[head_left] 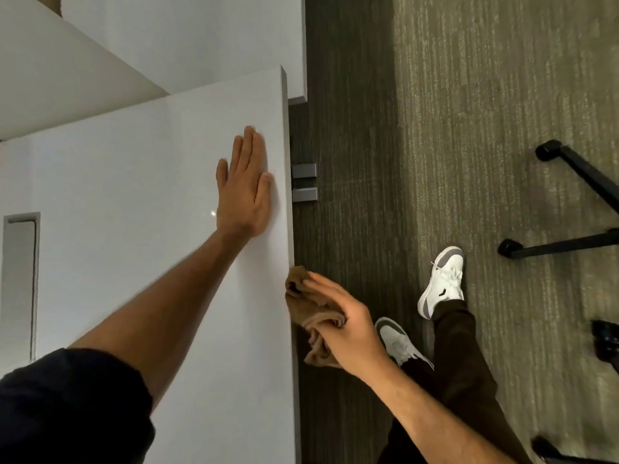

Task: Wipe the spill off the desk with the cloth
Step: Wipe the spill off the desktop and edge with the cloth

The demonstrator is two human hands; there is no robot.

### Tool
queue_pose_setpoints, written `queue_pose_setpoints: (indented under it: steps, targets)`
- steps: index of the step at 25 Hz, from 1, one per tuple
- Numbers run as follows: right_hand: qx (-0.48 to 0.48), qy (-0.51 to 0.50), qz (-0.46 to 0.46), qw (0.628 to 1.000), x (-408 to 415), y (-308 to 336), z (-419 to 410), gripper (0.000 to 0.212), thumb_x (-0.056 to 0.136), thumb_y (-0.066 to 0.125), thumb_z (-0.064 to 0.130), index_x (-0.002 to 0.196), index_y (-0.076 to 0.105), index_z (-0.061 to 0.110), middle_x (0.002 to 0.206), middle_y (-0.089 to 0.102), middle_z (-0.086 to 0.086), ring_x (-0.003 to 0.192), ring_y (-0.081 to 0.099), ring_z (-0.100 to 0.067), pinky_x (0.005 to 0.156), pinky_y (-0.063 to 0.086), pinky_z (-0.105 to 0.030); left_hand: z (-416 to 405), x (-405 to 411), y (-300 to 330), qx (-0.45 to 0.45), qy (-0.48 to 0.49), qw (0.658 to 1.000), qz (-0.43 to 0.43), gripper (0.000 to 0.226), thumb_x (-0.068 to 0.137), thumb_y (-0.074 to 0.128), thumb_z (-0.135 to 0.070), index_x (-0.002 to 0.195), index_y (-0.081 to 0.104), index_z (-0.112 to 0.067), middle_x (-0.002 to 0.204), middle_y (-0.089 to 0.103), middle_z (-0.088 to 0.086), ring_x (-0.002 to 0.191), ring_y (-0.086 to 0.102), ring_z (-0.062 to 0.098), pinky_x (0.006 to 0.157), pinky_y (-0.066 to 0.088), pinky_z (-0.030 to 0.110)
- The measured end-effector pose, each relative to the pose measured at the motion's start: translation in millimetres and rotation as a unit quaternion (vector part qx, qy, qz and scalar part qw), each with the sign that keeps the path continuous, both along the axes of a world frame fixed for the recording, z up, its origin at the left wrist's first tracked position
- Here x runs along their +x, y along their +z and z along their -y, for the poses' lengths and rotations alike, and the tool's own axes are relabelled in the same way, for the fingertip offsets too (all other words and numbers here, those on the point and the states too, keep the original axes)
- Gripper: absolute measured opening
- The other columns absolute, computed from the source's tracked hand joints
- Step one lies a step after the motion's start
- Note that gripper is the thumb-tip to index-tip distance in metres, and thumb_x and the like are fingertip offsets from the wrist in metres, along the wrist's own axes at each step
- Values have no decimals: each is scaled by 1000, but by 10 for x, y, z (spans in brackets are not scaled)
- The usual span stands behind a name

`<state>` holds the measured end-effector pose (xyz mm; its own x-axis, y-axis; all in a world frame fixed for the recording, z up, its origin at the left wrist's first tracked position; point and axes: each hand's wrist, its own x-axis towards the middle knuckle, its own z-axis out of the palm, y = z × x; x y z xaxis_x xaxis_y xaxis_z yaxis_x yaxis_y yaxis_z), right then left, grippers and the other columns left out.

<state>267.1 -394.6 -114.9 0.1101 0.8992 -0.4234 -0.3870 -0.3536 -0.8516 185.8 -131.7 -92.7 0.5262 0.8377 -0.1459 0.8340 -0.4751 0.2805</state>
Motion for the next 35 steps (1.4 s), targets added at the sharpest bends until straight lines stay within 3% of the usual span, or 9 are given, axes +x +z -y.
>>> queue_pose_setpoints:
  steps: [3,7,10,14,16,19,23,29,35]
  targets:
    - [-29,-92,-11,995,146,28,-335,64,96,64,2,135,57,52,138,61,21,127,58,2,106,51,-25,-3,-12,-18,1,2,1000,2,68,107,16,-40,168,6,-12,178,1,6,164,-2,24,131,-1,54]
    - [14,-107,33,994,-74,149,-727,68,97,62,1,147,47,45,159,42,11,142,45,-4,114,46,-33,7,-21,-47,15,-4,1000,0,66,108,16,-39,169,4,-13,178,0,5,164,-3,23,132,-2,53]
    - [21,-102,57,993,-456,122,-236,77,92,63,-8,147,50,45,164,30,20,147,40,-14,106,53,-48,9,-30,-44,8,-4,1000,1,67,108,16,-39,168,5,-12,178,0,5,164,-3,23,132,-2,53]
    - [-3,-75,35,997,-753,124,481,79,93,67,-2,145,47,54,164,29,24,150,36,-9,113,47,-33,24,7,5,4,-1,1000,-7,68,107,15,-42,168,6,-12,177,1,7,164,-2,25,131,-1,54]
    - [-5,-54,60,997,-730,126,465,82,94,66,-5,148,45,52,165,27,22,149,34,-5,118,41,-34,32,17,20,0,3,1000,-13,68,107,15,-41,168,6,-12,177,0,7,164,-3,26,131,-1,55]
    - [-4,-45,70,996,-597,94,207,76,94,66,-5,150,42,40,167,25,18,150,32,-6,120,39,-38,15,26,13,-1,4,1000,-9,68,107,15,-40,168,5,-12,177,0,7,164,-3,26,131,-1,55]
    - [13,-54,81,995,-307,71,-351,75,96,65,1,150,38,46,167,25,18,149,33,-5,120,38,-38,-4,-18,-47,8,1,1000,2,69,107,11,-45,168,6,-14,177,1,6,164,-2,24,131,0,55]
    - [27,-60,154,986,290,42,-1642,69,97,66,6,156,38,28,168,25,8,152,30,-11,121,38,-42,-22,-27,-98,9,10,1000,-6,69,107,12,-49,169,5,-19,177,-3,0,164,-7,18,132,-1,52]
    - [41,-55,190,979,722,36,-2474,71,96,65,1,157,38,26,168,26,6,152,32,-17,120,39,-46,-17,-21,-77,-7,17,1000,-7,66,108,12,-49,169,6,-23,178,-2,-3,164,-6,15,131,-4,48]
